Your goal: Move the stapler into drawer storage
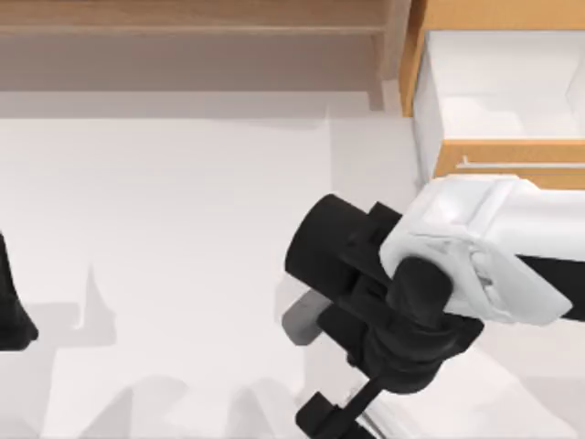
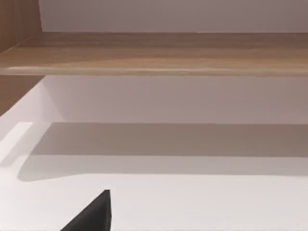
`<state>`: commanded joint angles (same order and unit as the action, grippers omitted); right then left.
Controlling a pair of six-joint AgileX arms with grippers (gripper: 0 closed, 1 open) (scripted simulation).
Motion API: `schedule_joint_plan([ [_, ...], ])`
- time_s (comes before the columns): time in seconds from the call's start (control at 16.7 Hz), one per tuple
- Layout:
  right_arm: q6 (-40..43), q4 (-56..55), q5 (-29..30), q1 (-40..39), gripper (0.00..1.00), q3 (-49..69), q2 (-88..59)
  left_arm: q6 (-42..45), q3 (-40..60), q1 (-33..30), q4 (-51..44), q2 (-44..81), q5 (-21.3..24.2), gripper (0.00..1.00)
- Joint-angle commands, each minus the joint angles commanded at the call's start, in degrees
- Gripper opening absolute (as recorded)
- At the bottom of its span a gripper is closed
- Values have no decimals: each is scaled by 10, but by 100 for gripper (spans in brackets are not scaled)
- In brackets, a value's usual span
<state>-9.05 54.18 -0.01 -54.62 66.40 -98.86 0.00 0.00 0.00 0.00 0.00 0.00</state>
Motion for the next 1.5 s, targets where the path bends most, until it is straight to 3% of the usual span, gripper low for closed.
schedule_joint_plan([
  [0.54,-38,49,-2,5,100,15,-2,0,0,0,0,0,0,100],
  [1.08,-41,-96,-2,6,100,-69,-60,0,0,0,0,0,0,100],
  [1.38,-41,-108,-2,6,100,-76,-65,0,0,0,0,0,0,100],
  [1.5,-41,-108,-2,6,85,-76,-65,0,0,0,0,0,0,100],
])
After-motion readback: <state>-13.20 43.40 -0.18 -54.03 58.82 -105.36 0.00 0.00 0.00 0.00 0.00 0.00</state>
